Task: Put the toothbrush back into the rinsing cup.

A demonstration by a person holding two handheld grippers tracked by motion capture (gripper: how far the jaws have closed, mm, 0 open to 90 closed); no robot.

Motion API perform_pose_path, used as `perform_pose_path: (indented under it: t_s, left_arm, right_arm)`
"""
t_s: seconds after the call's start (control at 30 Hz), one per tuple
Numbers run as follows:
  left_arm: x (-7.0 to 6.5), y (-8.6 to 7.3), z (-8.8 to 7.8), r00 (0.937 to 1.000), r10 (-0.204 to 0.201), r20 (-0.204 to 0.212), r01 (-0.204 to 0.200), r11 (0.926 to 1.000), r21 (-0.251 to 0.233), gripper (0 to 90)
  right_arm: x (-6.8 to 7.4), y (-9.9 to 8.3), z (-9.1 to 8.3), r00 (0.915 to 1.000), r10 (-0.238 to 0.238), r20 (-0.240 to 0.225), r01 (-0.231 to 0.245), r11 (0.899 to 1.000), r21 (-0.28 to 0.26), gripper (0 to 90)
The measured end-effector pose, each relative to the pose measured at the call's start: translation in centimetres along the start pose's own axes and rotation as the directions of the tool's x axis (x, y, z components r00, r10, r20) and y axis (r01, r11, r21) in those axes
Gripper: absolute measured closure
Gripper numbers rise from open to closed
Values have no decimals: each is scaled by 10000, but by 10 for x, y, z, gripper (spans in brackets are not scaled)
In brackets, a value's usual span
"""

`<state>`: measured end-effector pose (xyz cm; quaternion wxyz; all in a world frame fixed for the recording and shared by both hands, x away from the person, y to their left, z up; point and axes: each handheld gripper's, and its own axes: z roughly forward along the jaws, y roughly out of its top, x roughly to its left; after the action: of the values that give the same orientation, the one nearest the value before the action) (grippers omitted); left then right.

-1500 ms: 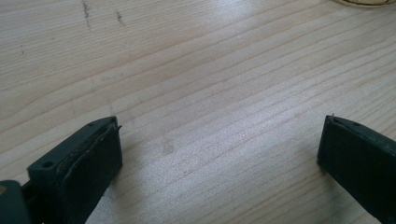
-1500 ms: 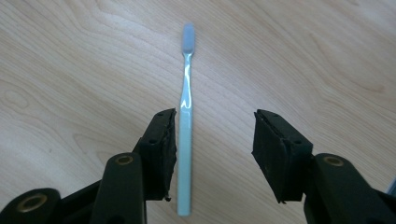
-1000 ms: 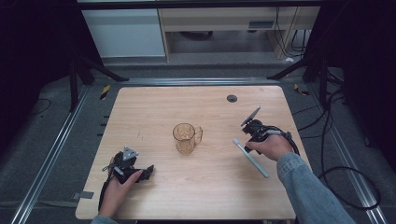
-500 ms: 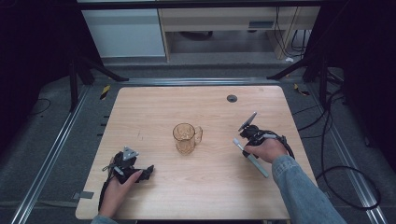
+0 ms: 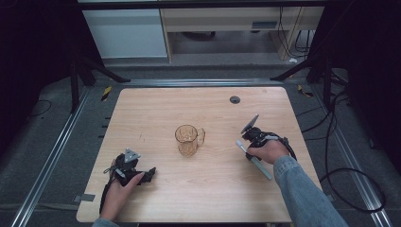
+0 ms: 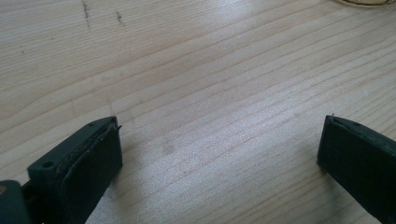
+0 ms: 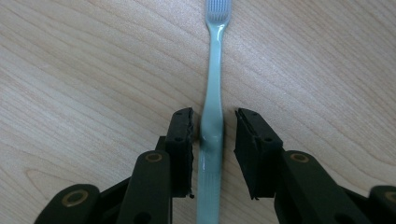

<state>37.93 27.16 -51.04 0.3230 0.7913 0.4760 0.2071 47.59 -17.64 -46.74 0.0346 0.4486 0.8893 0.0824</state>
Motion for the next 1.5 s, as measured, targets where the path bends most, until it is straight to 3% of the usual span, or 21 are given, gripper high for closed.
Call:
perform_pose_path:
  t_s: [0.07,0.1,0.13,1.13,1.37,1.5]
  left_arm:
    - [0,0,0,10000,2,1,-2,10000,0,0]
    - [0,0,0,10000,1,1,-1,10000,-1,0]
    - [0,0,0,10000,2,3,-2,10000,-1,0]
    - [0,0,0,10000,5,8,-5,10000,-7,0]
    - [0,0,0,10000,8,10,-8,10000,-8,0]
    - [0,0,0,10000,10,11,-10,10000,-8,0]
  right_arm:
    - [-3,0,2,9991,-415,-59,415,9991,-50,676]
    - [2,1,0,9996,278,-104,-277,9995,119,680]
    - [3,2,0,9992,386,-140,-384,9991,156,683]
    - [2,6,0,9998,214,-12,-213,9984,533,790]
    - [-1,6,-10,9993,328,-155,-325,9994,141,792]
    - [0,5,-26,9975,537,-458,-560,9972,-501,791]
